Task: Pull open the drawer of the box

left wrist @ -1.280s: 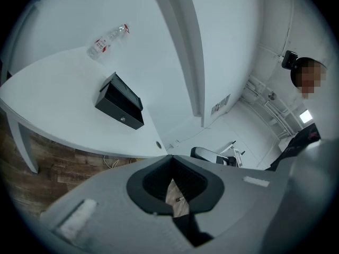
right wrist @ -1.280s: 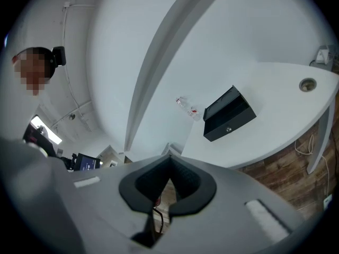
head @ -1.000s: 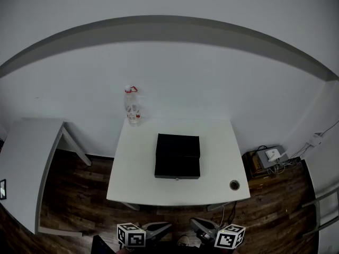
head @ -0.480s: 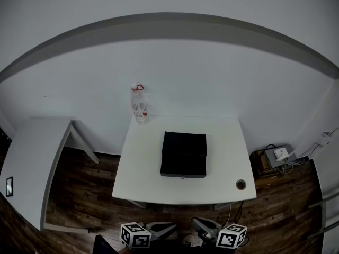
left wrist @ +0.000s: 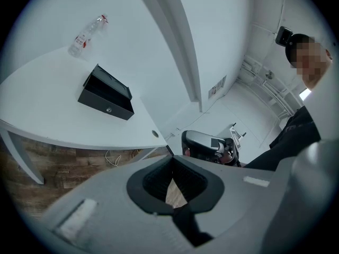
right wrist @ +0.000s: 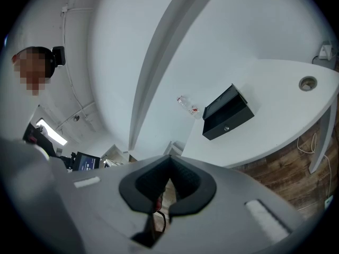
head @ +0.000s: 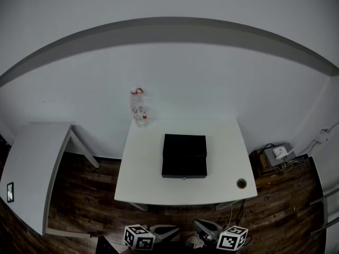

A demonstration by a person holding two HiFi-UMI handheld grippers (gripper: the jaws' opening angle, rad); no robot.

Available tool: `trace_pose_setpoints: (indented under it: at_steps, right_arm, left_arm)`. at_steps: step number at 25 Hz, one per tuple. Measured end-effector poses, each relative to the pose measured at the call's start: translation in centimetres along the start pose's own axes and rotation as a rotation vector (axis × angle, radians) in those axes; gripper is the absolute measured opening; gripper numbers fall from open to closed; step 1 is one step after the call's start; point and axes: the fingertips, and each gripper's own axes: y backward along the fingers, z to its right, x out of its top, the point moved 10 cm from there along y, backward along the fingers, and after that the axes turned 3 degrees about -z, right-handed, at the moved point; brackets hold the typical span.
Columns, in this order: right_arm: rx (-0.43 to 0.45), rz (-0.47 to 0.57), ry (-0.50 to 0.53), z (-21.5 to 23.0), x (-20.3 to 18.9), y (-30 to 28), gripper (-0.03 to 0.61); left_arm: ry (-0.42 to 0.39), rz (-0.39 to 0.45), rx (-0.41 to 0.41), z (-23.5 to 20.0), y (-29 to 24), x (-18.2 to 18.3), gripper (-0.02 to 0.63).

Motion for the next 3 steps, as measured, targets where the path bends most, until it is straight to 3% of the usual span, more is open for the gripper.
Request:
trace_pose_setpoints:
  at_steps: [3]
  right_arm:
    - [-0.002,0.002,0.01,-0.35,-0.27,0.04,0.005]
  left_arm:
    - [-0.002,-0.005,-0.003,0.12,0.2,-0.18,0.005]
